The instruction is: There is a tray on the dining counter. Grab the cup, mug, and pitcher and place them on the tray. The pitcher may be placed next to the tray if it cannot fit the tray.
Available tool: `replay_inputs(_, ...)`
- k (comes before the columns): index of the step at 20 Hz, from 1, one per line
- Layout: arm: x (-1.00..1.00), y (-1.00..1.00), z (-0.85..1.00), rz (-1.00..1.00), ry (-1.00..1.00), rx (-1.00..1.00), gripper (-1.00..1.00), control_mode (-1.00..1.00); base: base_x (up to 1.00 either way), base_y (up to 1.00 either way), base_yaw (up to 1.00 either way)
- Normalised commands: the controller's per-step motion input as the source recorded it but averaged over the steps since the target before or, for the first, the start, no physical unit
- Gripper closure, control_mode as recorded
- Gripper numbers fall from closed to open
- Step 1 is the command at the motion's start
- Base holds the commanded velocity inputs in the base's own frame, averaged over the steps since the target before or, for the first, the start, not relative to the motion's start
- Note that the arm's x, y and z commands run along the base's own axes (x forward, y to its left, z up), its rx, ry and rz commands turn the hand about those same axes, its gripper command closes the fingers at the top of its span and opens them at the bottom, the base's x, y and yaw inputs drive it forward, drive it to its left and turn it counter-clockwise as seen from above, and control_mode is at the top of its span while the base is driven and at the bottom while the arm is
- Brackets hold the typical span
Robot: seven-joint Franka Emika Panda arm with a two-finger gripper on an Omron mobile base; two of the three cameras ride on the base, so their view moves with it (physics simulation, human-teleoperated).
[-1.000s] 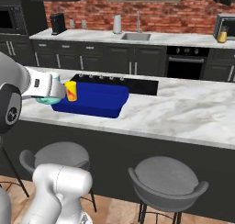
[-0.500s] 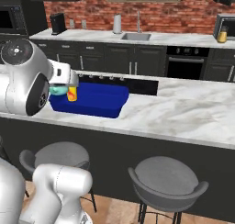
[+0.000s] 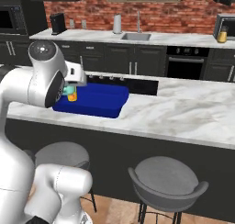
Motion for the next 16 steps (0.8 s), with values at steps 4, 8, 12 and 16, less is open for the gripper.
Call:
replay_inputs(4, 0.44, 0.00, -0.32, 0.00, 0.01, 0.00, 1.00, -1.00, 0.00, 0.00, 0.00)
replay_inputs(8, 0.58, 0.00, -0.33, 0.00, 0.02, 0.00, 1.00, -1.00, 0.00, 0.00, 0.00)
replay_inputs(12, 0.58, 0.03, -0.29, 0.00, 0.00, 0.00, 1.00, -1.00, 0.00, 0.00, 0.00)
replay_inputs(16, 0.51, 0.13, -0.32, 0.00, 0.00, 0.00, 1.00, -1.00, 0.00, 0.00, 0.00)
